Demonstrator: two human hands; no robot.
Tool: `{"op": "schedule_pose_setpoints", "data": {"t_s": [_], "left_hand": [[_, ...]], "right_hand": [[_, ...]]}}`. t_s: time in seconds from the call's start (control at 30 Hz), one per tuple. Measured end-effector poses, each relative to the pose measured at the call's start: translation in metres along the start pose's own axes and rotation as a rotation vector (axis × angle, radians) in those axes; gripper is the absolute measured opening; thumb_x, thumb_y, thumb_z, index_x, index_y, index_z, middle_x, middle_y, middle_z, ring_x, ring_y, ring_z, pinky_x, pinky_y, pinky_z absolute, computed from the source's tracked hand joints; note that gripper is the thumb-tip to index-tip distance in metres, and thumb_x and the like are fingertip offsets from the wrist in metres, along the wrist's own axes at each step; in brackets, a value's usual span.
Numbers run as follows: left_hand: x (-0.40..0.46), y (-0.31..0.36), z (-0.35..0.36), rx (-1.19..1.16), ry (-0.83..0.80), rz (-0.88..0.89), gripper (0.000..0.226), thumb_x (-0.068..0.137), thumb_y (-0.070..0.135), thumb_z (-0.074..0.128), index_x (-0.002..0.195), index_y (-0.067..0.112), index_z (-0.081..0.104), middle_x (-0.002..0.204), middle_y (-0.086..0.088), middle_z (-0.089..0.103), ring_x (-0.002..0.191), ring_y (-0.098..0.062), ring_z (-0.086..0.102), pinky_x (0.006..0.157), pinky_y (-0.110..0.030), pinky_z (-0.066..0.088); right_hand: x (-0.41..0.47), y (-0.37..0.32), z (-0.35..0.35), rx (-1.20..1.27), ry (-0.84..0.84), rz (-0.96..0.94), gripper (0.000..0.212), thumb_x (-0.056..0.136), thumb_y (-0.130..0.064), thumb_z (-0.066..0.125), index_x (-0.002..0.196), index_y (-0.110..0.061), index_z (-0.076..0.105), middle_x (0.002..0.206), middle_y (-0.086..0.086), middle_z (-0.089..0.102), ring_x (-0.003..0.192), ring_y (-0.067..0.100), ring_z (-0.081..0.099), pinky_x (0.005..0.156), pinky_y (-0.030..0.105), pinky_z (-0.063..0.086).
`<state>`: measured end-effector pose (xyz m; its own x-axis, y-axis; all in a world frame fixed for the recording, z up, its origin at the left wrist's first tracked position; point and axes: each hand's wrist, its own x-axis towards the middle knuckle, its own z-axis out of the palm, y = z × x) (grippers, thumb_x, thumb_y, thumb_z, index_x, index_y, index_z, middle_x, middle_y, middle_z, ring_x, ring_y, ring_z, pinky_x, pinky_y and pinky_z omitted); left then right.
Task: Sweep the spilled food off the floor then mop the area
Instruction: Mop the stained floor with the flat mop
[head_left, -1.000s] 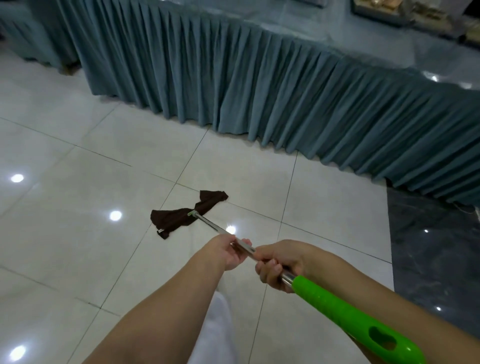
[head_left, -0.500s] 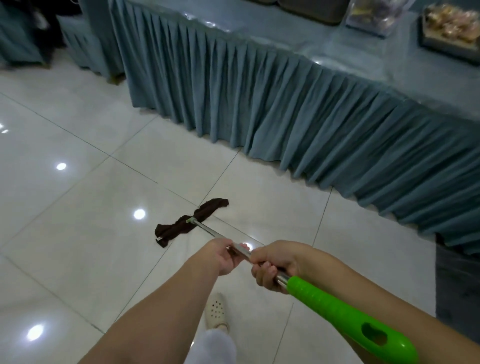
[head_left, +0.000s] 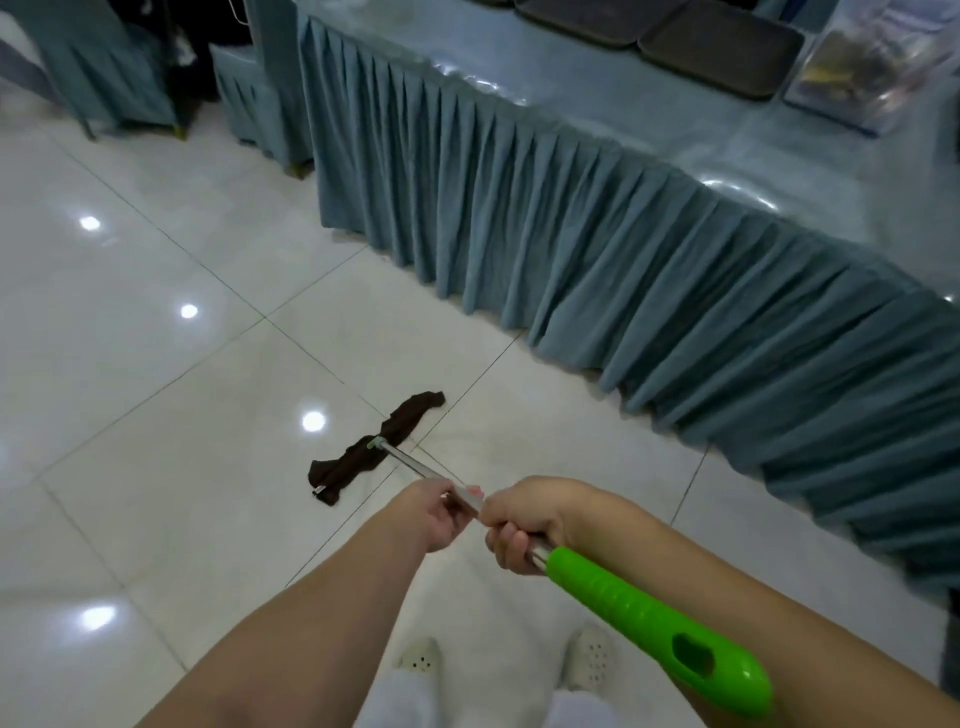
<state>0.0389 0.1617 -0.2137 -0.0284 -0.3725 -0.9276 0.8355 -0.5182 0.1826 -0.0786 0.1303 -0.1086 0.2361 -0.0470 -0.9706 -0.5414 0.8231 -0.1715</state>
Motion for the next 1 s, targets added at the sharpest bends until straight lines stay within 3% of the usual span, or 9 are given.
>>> {"op": "schedule_pose_setpoints", "data": {"t_s": [0.1, 0.3, 0.53, 0.67, 0.77, 0.9, 0.93, 1.0], "left_hand": [[0.007, 0.005, 0.016, -0.099, -0.009, 0.101, 0.018, 0.097, -0.003, 0.035, 0.082, -0.002, 0.043, 0.081, -0.022, 0.049, 0.066, -0.025, 0.055, 0.034, -0.027, 0.051], [0.020, 0.004, 0.073, -0.175, 0.079, 0.247, 0.028, 0.095, -0.006, 0.037, 0.068, -0.001, 0.042, 0.068, -0.019, 0.045, 0.036, -0.022, 0.059, 0.032, -0.021, 0.047], [0.050, -0.022, 0.144, -0.184, 0.115, 0.241, 0.016, 0.098, -0.003, 0.036, 0.084, -0.003, 0.043, 0.081, -0.023, 0.050, 0.066, -0.028, 0.055, 0.033, -0.027, 0.050], [0.058, -0.040, 0.193, -0.203, 0.052, 0.222, 0.018, 0.097, -0.004, 0.035, 0.081, -0.003, 0.044, 0.080, -0.024, 0.051, 0.063, -0.030, 0.058, 0.035, -0.027, 0.051], [0.062, -0.053, 0.230, -0.210, 0.006, 0.213, 0.021, 0.096, -0.005, 0.035, 0.078, -0.005, 0.045, 0.079, -0.024, 0.051, 0.061, -0.031, 0.059, 0.037, -0.030, 0.053], [0.065, -0.065, 0.270, -0.219, -0.054, 0.201, 0.018, 0.096, -0.005, 0.035, 0.080, -0.005, 0.045, 0.079, -0.024, 0.051, 0.067, -0.031, 0.055, 0.064, -0.035, 0.055], [0.066, -0.066, 0.277, -0.220, -0.066, 0.197, 0.017, 0.096, -0.005, 0.036, 0.081, -0.005, 0.045, 0.080, -0.023, 0.050, 0.067, -0.030, 0.055, 0.062, -0.033, 0.056], [0.067, -0.066, 0.286, -0.245, -0.076, 0.195, 0.015, 0.095, -0.005, 0.038, 0.082, -0.004, 0.045, 0.079, -0.022, 0.050, 0.064, -0.029, 0.056, 0.043, -0.030, 0.055]], "right_hand": [[0.009, -0.024, -0.019, -0.006, -0.046, 0.005, 0.027, 0.096, -0.003, 0.031, 0.075, -0.018, 0.040, 0.053, 0.001, 0.034, 0.020, 0.006, 0.029, 0.024, 0.008, 0.022], [0.013, -0.054, -0.076, 0.231, -0.280, 0.049, 0.028, 0.098, -0.010, 0.043, 0.071, -0.009, 0.050, 0.042, 0.005, 0.045, 0.024, 0.005, 0.040, 0.025, 0.011, 0.034], [0.005, -0.061, -0.163, 0.364, -0.299, 0.052, 0.024, 0.099, -0.011, 0.048, 0.076, -0.004, 0.050, 0.043, 0.006, 0.042, 0.022, 0.007, 0.037, 0.023, 0.013, 0.032], [-0.018, -0.067, -0.215, 0.364, -0.262, 0.044, 0.023, 0.099, -0.011, 0.046, 0.079, -0.002, 0.053, 0.057, 0.004, 0.039, 0.023, 0.008, 0.037, 0.023, 0.013, 0.032], [-0.035, -0.072, -0.252, 0.371, -0.232, 0.030, 0.025, 0.100, -0.010, 0.043, 0.079, 0.000, 0.053, 0.053, 0.007, 0.040, 0.022, 0.008, 0.037, 0.023, 0.012, 0.032], [-0.054, -0.080, -0.289, 0.359, -0.212, 0.049, 0.029, 0.101, -0.013, 0.041, 0.078, 0.002, 0.051, 0.045, 0.007, 0.041, 0.022, 0.009, 0.037, 0.024, 0.011, 0.032], [-0.058, -0.083, -0.295, 0.351, -0.201, 0.052, 0.030, 0.101, -0.013, 0.041, 0.077, 0.002, 0.050, 0.045, 0.007, 0.041, 0.022, 0.010, 0.037, 0.024, 0.011, 0.031], [-0.062, -0.089, -0.303, 0.308, -0.180, 0.050, 0.031, 0.101, -0.012, 0.041, 0.074, 0.001, 0.050, 0.044, 0.007, 0.039, 0.022, 0.009, 0.036, 0.024, 0.010, 0.031]]}}
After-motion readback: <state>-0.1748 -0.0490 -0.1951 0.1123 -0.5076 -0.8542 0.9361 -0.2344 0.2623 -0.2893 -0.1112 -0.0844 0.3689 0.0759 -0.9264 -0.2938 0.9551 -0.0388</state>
